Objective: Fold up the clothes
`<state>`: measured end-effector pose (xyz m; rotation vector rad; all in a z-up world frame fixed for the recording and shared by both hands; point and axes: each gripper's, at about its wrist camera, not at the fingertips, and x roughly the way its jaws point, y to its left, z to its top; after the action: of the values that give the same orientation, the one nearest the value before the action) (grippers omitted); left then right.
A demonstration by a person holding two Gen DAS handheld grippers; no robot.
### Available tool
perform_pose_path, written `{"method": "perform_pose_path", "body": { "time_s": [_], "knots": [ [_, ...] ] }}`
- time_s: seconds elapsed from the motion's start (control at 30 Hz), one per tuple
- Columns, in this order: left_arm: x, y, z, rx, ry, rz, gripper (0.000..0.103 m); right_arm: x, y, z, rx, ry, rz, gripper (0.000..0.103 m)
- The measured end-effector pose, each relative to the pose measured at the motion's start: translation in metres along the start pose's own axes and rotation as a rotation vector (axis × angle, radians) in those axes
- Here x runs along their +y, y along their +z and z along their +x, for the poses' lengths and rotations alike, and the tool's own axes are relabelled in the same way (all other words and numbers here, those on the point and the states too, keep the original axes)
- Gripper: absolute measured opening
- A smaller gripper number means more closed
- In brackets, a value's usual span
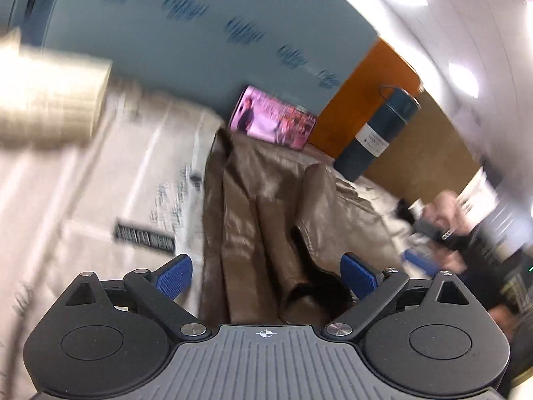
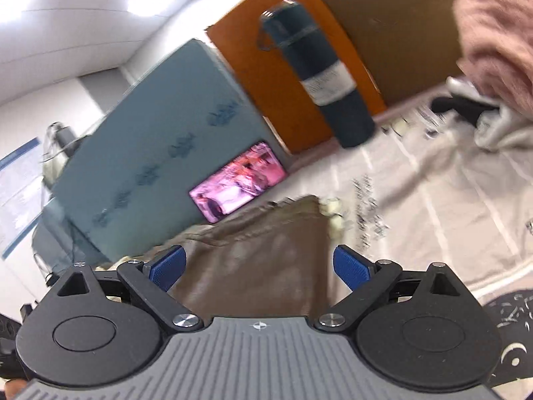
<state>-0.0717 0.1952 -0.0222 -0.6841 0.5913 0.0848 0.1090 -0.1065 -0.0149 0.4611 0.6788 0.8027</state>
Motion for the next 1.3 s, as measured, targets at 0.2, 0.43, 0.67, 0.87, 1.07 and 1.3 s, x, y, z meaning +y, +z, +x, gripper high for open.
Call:
{"method": "perform_pose_path", "body": {
  "time_s": [0.2, 0.43, 0.67, 0.87, 1.07, 1.3],
  "knots": [
    [0.015, 0.001, 0.016, 0.058, -0.131, -0.143, 0.101, -0.018, -0.003, 0.025, 0.158, 0.085, 0.111, 0.096],
    [0.007, 0.001, 0.035, 0.094, -0.299, -0.135, 0.101, -0.012, -0.005, 0.028, 0.169, 0.154, 0.106, 0.100],
    [-0.020, -0.015, 0.037, 0.020, -0.161, 0.086, 0.071, -0.010, -0.008, 0.030, 0.169, 0.052, 0.056, 0.050],
    [-0.028, -0.017, 0.033, -0.047, -0.064, 0.184, 0.026, 0.001, -0.007, 0.019, 0.110, 0.039, -0.025, 0.023],
    [-0.054, -0.024, 0.014, -0.085, -0.135, 0.237, 0.020, 0.009, 0.004, -0.021, 0.054, 0.124, -0.028, 0.014],
    [-0.107, -0.028, 0.030, -0.060, -0.268, 0.336, 0.020, -0.019, 0.014, -0.095, -0.104, 0.120, -0.002, 0.014]
  ]
}}
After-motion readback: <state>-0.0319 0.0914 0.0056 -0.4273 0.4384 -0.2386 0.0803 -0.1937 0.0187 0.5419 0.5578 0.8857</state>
